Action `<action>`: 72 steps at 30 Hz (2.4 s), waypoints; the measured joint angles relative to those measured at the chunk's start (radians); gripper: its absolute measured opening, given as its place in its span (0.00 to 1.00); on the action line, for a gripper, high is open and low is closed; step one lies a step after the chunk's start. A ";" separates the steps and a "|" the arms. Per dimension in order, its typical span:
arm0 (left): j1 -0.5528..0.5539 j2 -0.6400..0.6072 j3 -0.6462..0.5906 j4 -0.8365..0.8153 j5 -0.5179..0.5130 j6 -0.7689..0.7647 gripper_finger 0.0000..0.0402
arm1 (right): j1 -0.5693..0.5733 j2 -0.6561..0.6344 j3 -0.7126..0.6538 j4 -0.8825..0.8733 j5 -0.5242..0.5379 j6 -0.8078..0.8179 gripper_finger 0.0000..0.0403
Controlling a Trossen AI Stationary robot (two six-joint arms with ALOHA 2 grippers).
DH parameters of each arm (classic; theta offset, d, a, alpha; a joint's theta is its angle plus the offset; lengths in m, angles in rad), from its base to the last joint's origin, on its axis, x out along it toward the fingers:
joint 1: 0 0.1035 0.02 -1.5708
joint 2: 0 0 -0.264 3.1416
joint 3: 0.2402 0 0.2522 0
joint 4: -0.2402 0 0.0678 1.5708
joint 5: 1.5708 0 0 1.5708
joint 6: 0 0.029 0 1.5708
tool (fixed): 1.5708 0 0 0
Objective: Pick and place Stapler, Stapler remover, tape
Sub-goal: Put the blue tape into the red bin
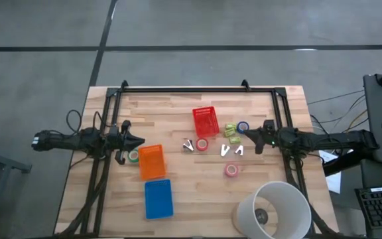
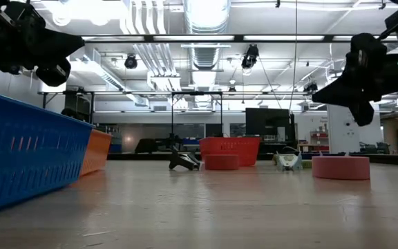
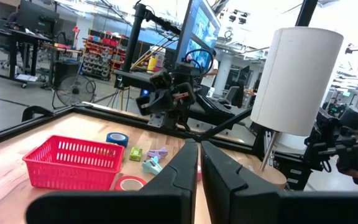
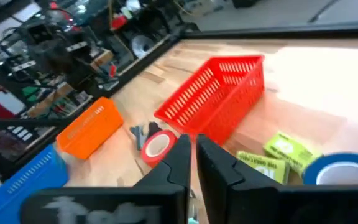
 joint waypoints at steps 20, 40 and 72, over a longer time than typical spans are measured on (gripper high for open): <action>0.000 0.000 0.000 0.000 0.000 0.000 0.06 | -0.003 0.267 0.000 -0.007 0.361 0.305 0.42; 0.000 0.000 0.000 0.000 0.000 0.000 0.06 | -0.139 0.679 0.239 -0.261 0.312 0.410 0.36; 0.000 0.000 0.000 0.000 0.000 0.000 0.06 | -0.192 0.866 0.282 -0.232 0.222 0.332 0.06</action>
